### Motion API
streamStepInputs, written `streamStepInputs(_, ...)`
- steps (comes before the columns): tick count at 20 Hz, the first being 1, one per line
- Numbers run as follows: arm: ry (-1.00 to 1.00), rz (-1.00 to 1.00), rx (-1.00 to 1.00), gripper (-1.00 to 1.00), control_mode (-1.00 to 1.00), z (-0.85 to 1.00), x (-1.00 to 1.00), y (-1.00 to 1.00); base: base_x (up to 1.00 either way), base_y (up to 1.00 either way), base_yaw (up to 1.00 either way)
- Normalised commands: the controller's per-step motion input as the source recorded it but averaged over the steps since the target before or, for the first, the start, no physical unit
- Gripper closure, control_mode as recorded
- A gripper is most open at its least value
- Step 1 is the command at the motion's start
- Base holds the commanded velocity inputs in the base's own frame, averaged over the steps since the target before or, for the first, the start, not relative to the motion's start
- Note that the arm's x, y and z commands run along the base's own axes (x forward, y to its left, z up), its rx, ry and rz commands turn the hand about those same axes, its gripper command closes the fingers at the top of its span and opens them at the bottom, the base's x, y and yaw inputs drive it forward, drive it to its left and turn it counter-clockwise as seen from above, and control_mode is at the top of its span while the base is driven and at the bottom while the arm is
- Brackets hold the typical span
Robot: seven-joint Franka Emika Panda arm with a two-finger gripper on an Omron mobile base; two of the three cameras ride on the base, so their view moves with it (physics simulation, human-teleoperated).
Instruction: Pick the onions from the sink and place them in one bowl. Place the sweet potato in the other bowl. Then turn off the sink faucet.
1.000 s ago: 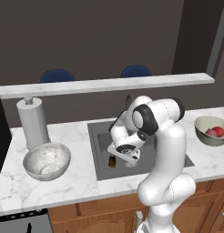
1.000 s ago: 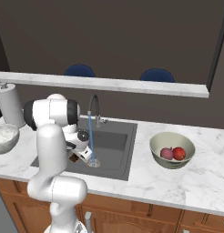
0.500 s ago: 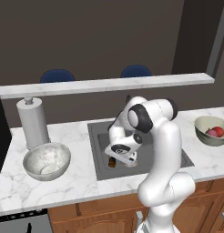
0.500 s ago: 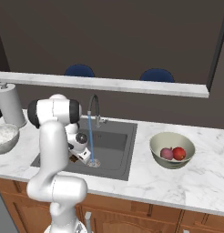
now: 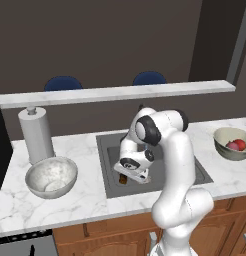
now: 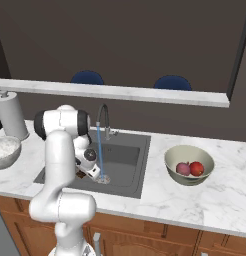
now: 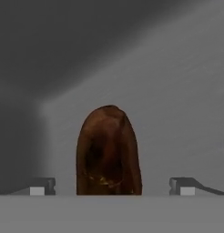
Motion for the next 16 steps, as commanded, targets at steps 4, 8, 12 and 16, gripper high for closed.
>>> streamStepInputs(4, -0.02, 0.00, 0.00, -1.00, -1.00, -0.25, 0.14, 0.14, 0.00, 0.00, 0.00)
streamStepInputs(8, -0.03, 0.00, 0.00, -1.00, -1.00, -0.30, 0.20, 0.20, 0.00, 0.00, 0.00)
streamStepInputs(12, -0.02, 0.00, 0.00, 1.00, -1.00, -0.33, 0.24, 0.27, 0.00, 0.00, 0.00)
streamStepInputs(16, -0.01, 0.00, 0.00, 1.00, -1.00, -0.11, 0.08, 0.21, 0.00, 0.00, 0.00)
